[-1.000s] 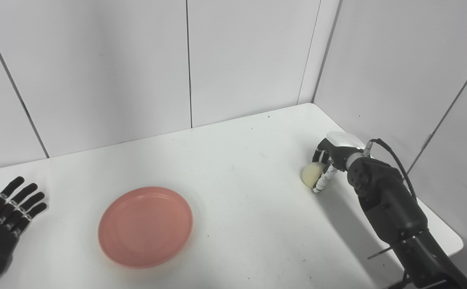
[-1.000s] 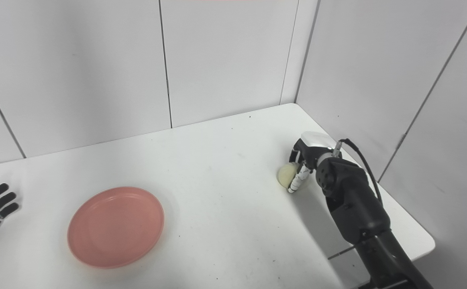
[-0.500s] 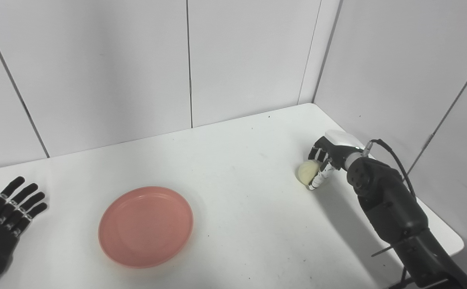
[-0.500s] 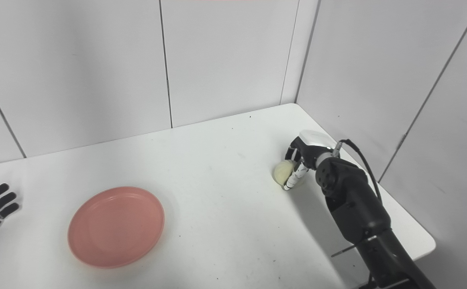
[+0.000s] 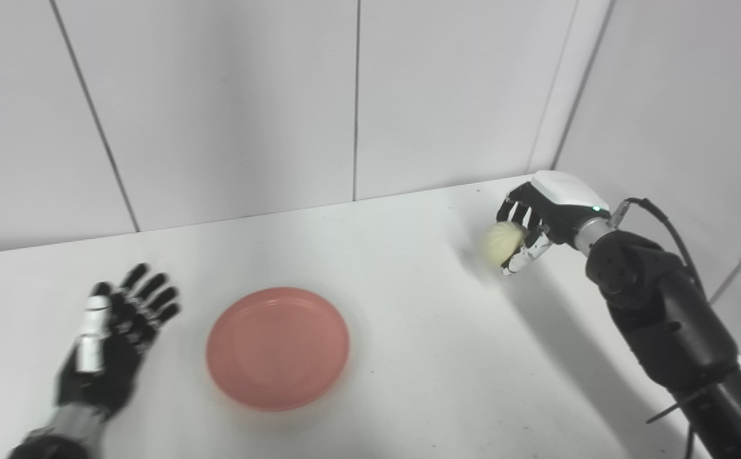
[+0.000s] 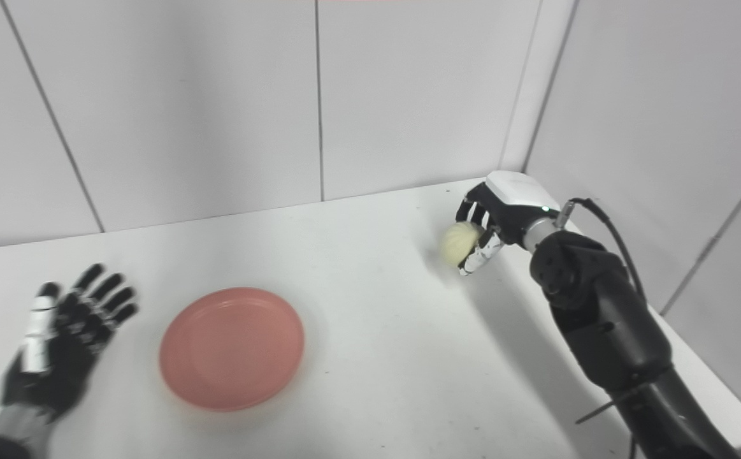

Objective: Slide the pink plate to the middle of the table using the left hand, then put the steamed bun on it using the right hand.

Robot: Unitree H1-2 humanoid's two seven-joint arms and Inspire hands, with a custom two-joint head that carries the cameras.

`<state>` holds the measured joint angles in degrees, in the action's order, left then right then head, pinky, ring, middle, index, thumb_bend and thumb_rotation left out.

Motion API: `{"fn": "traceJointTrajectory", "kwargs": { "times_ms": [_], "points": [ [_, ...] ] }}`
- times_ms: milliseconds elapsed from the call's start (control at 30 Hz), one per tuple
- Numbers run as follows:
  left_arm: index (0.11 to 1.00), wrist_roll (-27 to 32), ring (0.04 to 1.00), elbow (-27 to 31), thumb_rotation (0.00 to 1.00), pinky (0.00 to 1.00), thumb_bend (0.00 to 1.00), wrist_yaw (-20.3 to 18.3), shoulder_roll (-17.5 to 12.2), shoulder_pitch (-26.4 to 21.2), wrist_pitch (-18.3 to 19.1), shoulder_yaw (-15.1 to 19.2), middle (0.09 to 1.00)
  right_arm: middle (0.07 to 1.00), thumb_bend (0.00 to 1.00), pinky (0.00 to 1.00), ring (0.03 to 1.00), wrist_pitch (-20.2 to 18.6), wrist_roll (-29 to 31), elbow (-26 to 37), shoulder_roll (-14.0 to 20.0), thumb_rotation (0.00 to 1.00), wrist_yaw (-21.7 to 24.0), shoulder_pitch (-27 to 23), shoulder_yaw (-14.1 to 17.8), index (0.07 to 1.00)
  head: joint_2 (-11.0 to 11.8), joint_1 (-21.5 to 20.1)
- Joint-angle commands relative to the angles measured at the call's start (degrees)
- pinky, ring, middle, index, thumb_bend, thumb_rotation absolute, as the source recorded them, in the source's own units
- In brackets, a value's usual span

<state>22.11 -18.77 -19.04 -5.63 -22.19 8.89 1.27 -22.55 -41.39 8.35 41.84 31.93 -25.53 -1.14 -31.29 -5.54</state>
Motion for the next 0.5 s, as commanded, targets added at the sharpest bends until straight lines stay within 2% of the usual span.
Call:
{"fn": "traceJointTrajectory", "kwargs": {
  "times_ms": [0, 233, 333, 467],
  "points": [
    [0.959, -2.6, 0.937, -0.07, 1.0, 0.96, 0.55, 3.35, 1.29, 2.49, 6.92, -1.43, 0.944, 0.506, 0.51, 0.38, 0.381, 3.83, 1.41, 0.84, 1.37, 0.0, -1.0, -4.23, -1.08, 0.541, -0.27, 2.04],
    [0.978, -4.5, 0.95, 1.03, 1.0, 0.98, 0.51, 6.28, 3.94, 1.91, 9.2, -2.33, 0.956, 0.506, 0.51, 0.41, 0.383, 3.06, 1.7, 1.95, -2.28, 0.0, 1.59, -10.29, -7.73, 0.536, -0.83, 6.54],
    [0.981, -5.15, 0.954, 0.07, 1.0, 0.99, 0.51, 6.57, 4.84, 1.3, 8.95, -2.74, 0.96, 0.495, 0.51, 0.38, 0.376, 2.61, 1.73, 2.43, -4.14, 0.0, 3.74, -12.67, -10.58, 0.553, -1.25, 9.15],
    [0.976, -5.67, 0.949, -0.7, 1.0, 0.98, 0.51, 7.07, 5.56, 0.73, 9.02, -3.08, 0.956, 0.483, 0.51, 0.33, 0.364, 2.04, 2.91, 3.98, -6.6, 0.0, 5.42, -14.46, -12.37, 0.558, -1.59, 10.55]
  ]
}}
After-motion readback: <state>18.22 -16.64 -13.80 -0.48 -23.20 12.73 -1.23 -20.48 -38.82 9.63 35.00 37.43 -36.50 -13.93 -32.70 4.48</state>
